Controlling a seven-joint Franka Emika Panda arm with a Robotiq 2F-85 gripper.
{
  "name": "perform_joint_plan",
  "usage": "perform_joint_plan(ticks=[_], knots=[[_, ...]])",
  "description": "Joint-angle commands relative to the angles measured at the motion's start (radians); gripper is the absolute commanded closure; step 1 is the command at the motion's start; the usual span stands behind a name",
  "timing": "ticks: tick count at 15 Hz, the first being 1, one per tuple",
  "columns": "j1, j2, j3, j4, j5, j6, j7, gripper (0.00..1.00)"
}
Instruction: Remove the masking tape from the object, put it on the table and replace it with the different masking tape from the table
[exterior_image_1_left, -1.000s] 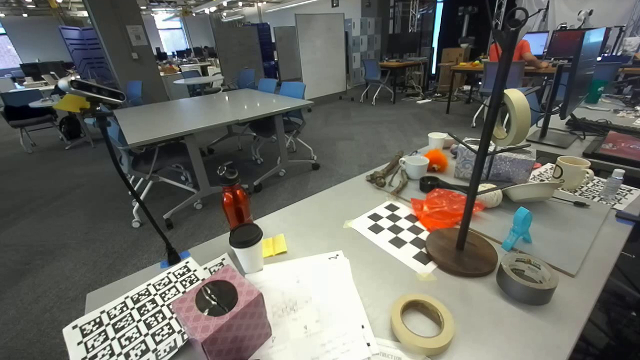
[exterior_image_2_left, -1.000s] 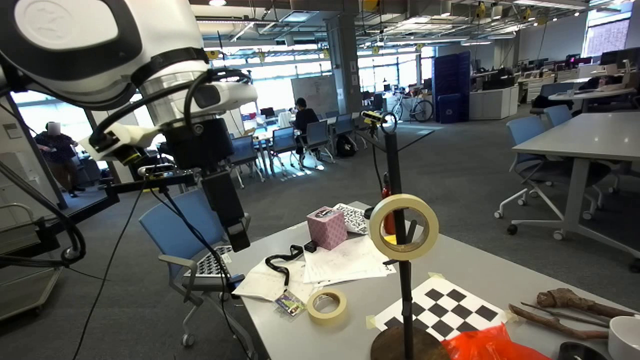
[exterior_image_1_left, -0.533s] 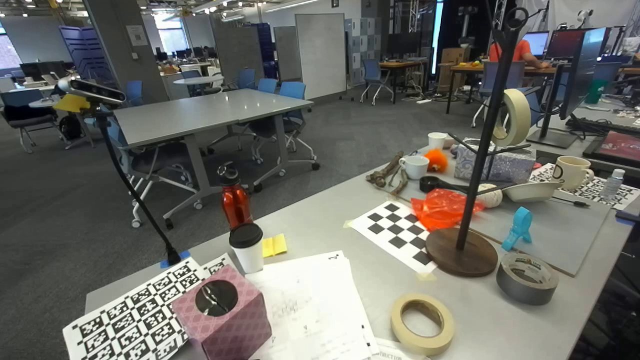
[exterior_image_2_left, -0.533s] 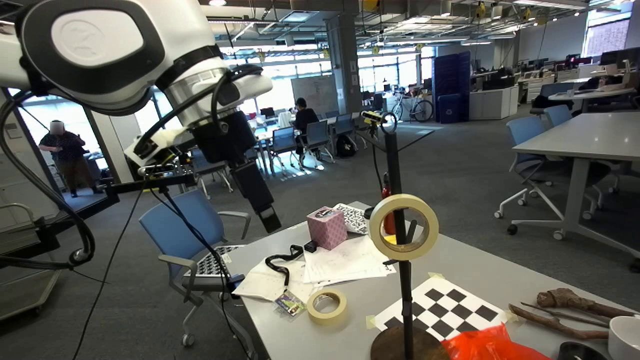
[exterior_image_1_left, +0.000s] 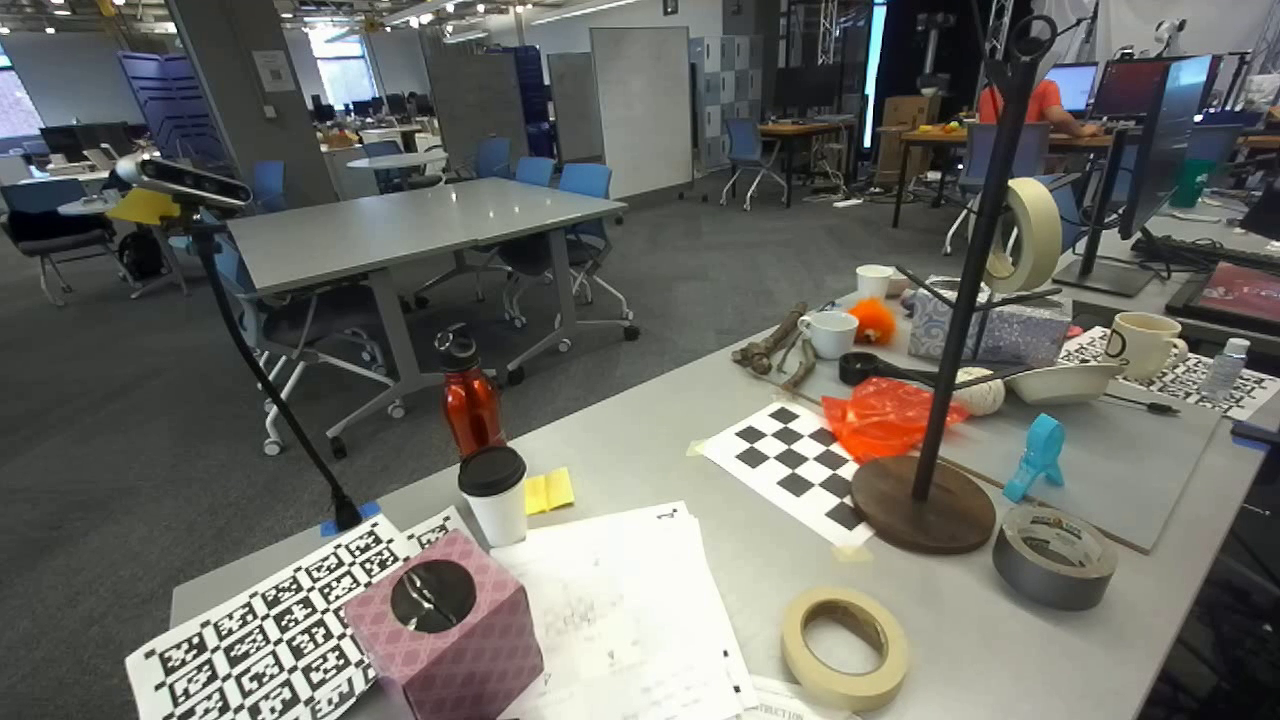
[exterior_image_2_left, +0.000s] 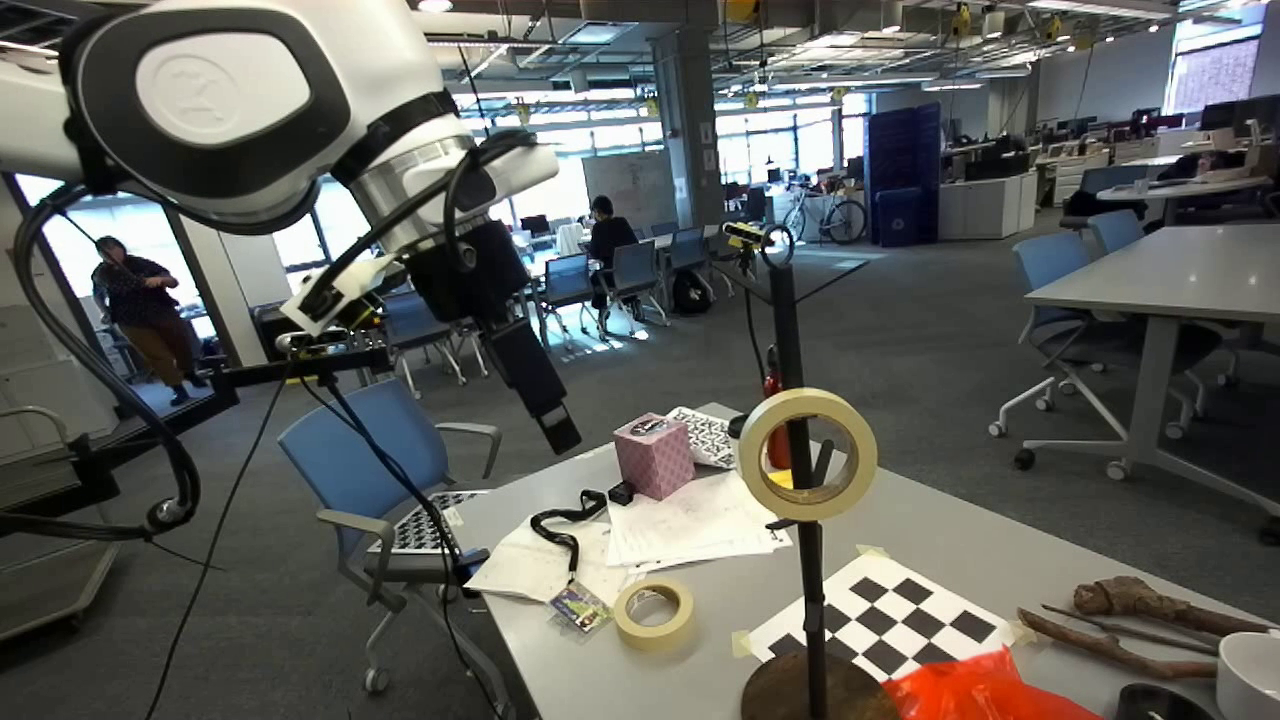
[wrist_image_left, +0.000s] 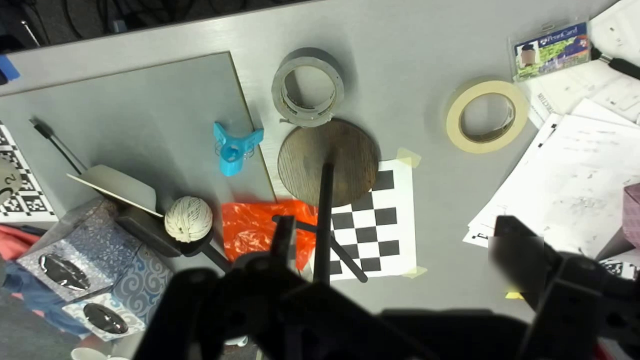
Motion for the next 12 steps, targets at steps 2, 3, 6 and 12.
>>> perform_joint_plan(ticks=[2,3,6,12], knots=[[-0.003,0.014,0.000,0.004,-0.007,0.007,0.003,0.00],[-0.008,0.026,0.003,0.004,-0.018,0.019,0.009,0.00],[-0.026,0.064,0.022,0.004,-0.076,0.055,0.039,0.00],[-0.030,0.133,0.049,0.016,-0.153,0.137,0.121,0.00]])
